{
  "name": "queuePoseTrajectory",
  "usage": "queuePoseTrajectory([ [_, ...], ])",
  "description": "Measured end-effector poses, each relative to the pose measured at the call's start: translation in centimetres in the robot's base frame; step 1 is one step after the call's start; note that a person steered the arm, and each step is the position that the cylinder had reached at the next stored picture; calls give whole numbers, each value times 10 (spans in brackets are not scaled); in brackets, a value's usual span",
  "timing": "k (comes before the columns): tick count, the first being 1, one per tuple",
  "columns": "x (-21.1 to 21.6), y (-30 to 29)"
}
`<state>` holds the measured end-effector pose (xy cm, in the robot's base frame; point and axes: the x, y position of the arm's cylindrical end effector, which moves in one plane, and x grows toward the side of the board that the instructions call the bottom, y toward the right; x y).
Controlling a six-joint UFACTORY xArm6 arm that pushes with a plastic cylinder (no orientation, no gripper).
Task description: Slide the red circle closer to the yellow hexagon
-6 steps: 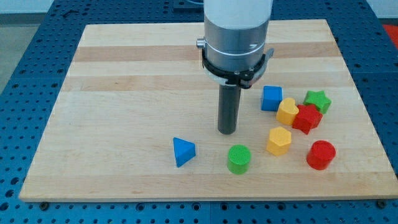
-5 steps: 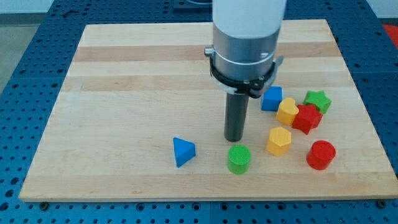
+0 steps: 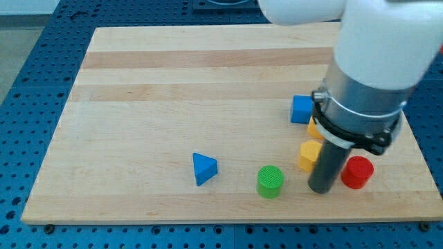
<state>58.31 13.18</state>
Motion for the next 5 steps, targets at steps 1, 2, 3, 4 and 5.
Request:
queuePoseTrajectory([
  [1, 22, 18],
  [2, 32, 53],
  [3, 28, 75],
  [4, 12, 75],
  [5, -5, 52],
])
